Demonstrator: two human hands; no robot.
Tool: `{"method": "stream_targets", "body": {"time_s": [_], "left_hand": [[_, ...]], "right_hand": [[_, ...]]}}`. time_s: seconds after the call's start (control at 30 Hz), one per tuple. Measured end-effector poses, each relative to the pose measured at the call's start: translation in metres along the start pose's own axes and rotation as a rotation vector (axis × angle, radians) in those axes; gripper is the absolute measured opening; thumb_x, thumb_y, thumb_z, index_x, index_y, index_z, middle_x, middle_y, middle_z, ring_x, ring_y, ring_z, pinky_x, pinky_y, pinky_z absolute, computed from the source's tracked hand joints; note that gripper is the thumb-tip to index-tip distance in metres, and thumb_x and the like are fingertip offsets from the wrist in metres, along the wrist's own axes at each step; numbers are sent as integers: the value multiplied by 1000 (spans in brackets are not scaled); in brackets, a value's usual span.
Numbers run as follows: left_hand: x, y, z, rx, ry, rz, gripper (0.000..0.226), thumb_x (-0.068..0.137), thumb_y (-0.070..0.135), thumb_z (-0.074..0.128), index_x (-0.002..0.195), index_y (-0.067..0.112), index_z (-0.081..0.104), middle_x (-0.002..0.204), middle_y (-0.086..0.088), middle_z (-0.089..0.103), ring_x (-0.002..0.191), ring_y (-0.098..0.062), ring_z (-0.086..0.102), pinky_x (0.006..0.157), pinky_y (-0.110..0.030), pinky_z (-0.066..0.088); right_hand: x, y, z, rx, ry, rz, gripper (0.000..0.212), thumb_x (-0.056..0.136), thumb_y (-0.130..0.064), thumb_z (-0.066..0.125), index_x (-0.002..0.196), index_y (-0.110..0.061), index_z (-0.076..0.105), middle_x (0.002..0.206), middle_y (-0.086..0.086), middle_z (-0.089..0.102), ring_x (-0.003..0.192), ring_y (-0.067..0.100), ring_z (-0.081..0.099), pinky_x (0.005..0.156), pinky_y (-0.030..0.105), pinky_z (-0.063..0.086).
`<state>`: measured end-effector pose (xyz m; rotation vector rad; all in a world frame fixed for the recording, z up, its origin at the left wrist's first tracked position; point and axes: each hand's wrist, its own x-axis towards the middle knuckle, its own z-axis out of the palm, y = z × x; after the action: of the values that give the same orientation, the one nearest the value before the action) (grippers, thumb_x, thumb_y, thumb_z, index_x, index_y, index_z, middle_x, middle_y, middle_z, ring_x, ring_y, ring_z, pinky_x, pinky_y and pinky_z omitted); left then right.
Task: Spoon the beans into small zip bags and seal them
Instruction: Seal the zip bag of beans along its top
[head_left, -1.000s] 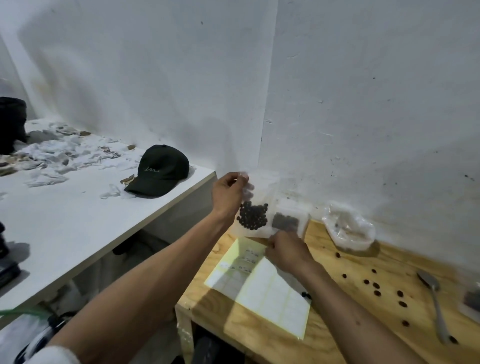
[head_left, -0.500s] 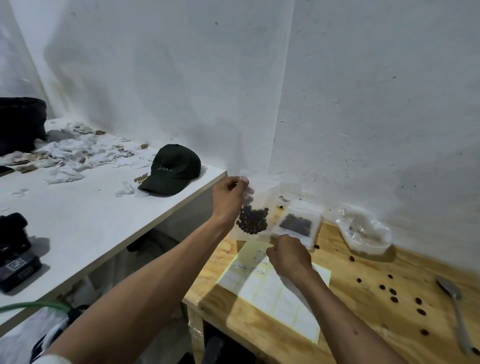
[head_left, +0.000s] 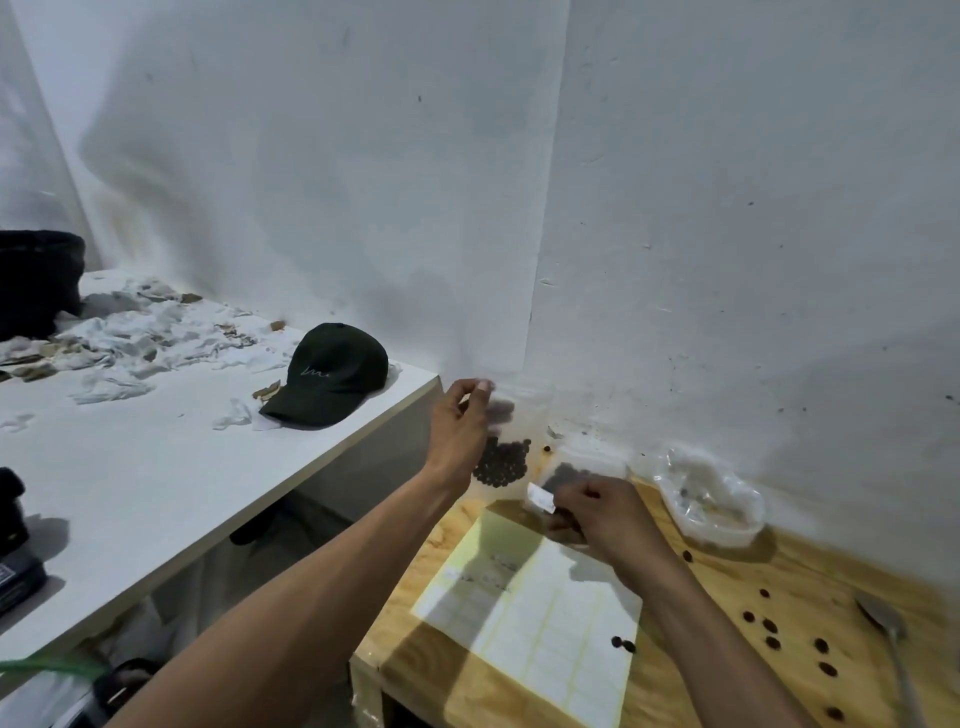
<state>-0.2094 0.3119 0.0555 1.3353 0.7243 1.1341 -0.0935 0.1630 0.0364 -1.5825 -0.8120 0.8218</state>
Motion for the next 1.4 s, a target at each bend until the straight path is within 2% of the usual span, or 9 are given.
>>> {"method": "stream_targets", "body": {"time_s": [0.1, 0.17, 0.3, 0.47, 0.77, 0.87, 1.0, 1.2, 1.4], "left_hand": [[-5, 2, 19, -36, -84, -62, 25, 106, 30, 50, 117, 9, 60, 100, -12, 76, 91, -26, 76, 84, -43, 62], [-11, 2, 33, -51, -133, -95, 24, 106, 29, 49, 116, 10, 61, 99, -13, 76, 91, -26, 76, 80, -40, 63], [-22, 2, 62, -84, -191, -125, 23, 106, 25, 51, 114, 8, 64, 93, -13, 77, 84, -26, 77, 74, -35, 63], [-29, 2, 90, -118, -238, -153, 23, 106, 22, 50, 113, 7, 65, 90, -18, 77, 84, -30, 77, 81, -44, 63], [-37, 4, 115, -157, -251, -197, 20, 105, 18, 53, 111, 5, 67, 80, -11, 74, 82, -35, 77, 81, -48, 63], [-37, 4, 115, -168, -255, -211, 20, 105, 17, 52, 112, 5, 67, 86, -16, 77, 83, -35, 77, 80, -47, 63], [-38, 4, 116, -173, -250, -212, 20, 104, 16, 54, 111, 4, 68, 83, -13, 76, 82, -35, 77, 74, -42, 63], [-37, 4, 117, -167, -248, -207, 19, 104, 17, 55, 110, 5, 68, 89, -17, 76, 84, -35, 76, 74, -42, 63], [-41, 7, 118, -162, -287, -193, 18, 97, 20, 67, 108, 6, 71, 92, -14, 78, 85, -32, 77, 74, -37, 63]], "right_hand": [[5, -19, -19, 59, 90, -59, 10, 89, 2, 67, 80, 6, 69, 72, 20, 73, 60, 21, 71, 58, 25, 59], [8, -29, -29, 50, 126, -108, 3, 87, 2, 71, 85, 3, 72, 73, 19, 74, 61, 21, 71, 60, 27, 59], [12, -39, -52, 37, 212, -192, 15, 83, -7, 81, 96, -5, 73, 77, 13, 76, 69, 25, 75, 70, 35, 63], [8, -43, -76, -108, 302, -283, 5, 85, -18, 80, 88, -15, 78, 77, 1, 77, 68, 16, 73, 61, 24, 57], [6, -39, -89, -269, 380, -326, 6, 84, -27, 81, 82, -23, 77, 75, -8, 76, 67, 8, 70, 63, 22, 56], [8, -35, -89, -280, 426, -335, 10, 82, -30, 83, 81, -24, 76, 73, -9, 75, 66, 5, 69, 63, 20, 54], [11, -32, -87, -303, 449, -328, 12, 81, -32, 83, 80, -24, 76, 69, -11, 74, 63, 1, 67, 62, 18, 50], [12, -33, -89, -337, 452, -325, 9, 82, -30, 82, 82, -24, 75, 72, -10, 74, 67, 4, 68, 65, 21, 52], [11, -30, -87, -435, 526, -318, 13, 84, -38, 79, 87, -26, 74, 77, -14, 73, 73, 3, 68, 74, 36, 59]]}}
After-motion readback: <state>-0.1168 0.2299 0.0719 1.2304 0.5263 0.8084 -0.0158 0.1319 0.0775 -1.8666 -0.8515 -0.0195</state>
